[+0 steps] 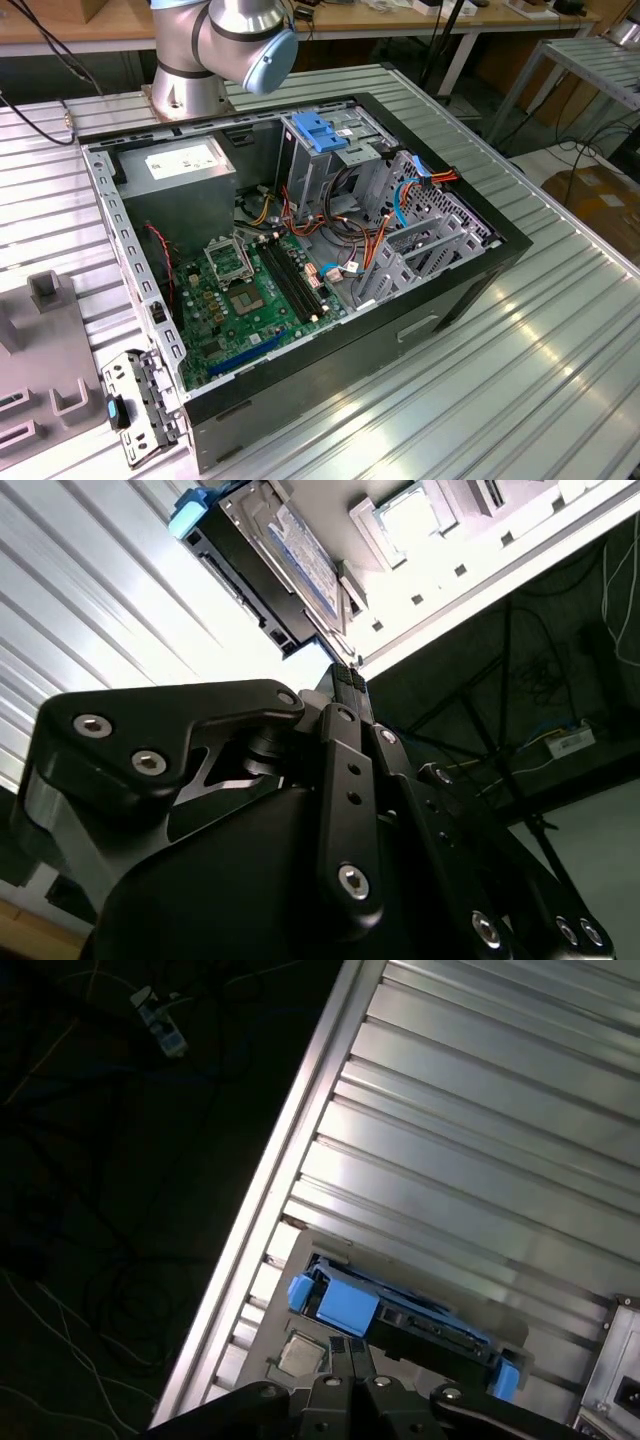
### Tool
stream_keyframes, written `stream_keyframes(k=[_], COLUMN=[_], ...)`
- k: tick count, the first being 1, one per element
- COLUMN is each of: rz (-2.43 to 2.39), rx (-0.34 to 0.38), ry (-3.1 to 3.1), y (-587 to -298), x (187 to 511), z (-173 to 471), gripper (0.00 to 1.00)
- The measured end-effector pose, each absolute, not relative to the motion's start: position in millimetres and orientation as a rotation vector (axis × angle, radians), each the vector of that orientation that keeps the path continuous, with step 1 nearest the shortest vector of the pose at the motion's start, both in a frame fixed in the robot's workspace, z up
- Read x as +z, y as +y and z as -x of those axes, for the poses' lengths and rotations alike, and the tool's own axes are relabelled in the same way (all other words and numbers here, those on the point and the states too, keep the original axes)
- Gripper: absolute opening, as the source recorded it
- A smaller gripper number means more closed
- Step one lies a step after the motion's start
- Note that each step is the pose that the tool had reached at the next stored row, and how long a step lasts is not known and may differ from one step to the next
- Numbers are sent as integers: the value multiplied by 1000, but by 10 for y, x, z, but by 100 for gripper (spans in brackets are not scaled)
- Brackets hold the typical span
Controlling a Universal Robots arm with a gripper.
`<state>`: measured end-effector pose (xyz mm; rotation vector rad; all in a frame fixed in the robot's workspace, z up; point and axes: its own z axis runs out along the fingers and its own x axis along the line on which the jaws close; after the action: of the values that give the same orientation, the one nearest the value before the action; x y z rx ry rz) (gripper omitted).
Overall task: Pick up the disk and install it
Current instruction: 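Pick up the disk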
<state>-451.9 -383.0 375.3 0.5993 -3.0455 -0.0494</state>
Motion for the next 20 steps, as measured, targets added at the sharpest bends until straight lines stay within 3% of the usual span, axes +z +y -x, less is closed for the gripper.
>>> stream_keyframes(k=[20], rz=[-1023], rx=[-41], ry=[-2926], y=[-3830], x=[3753], z=[4519], gripper=[11])
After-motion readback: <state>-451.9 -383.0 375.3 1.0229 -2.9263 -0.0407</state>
